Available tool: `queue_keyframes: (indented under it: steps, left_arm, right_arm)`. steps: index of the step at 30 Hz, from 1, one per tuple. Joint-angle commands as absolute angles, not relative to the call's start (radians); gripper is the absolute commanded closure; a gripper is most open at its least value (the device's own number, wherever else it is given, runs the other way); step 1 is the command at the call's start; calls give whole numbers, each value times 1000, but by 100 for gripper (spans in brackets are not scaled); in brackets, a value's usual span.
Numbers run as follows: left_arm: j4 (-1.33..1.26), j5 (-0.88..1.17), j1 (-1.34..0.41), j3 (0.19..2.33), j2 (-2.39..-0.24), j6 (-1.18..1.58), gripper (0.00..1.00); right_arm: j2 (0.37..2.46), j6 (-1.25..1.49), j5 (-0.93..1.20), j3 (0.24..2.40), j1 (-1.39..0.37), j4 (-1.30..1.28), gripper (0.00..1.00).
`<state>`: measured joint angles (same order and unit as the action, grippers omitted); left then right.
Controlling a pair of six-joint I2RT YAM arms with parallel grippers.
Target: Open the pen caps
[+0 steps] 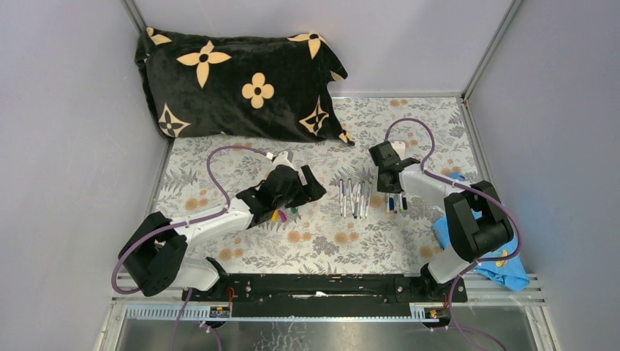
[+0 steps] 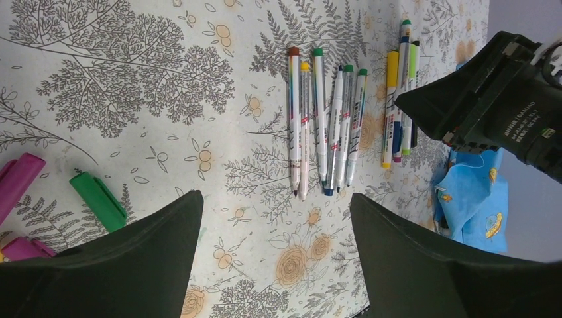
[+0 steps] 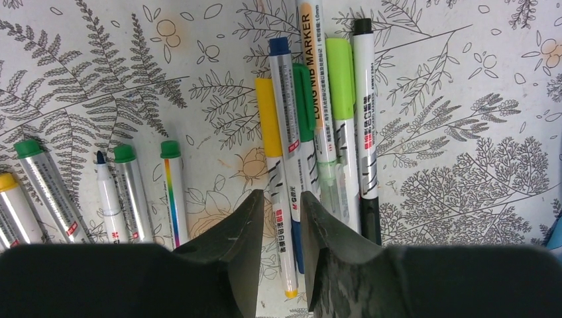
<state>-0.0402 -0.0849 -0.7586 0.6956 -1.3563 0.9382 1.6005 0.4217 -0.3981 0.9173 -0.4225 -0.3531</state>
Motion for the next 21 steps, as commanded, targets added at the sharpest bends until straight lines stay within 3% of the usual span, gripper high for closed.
queue_keyframes:
  steps: [1, 21]
  left_arm:
    - [-110, -70, -764, 692, -1354, 917, 12]
    - [-126, -75, -763, 670, -1350, 929, 12]
  right_arm:
    - [1617, 407, -374, 938, -412, -325, 67]
    - [1644, 426, -331, 888, -411, -304, 68]
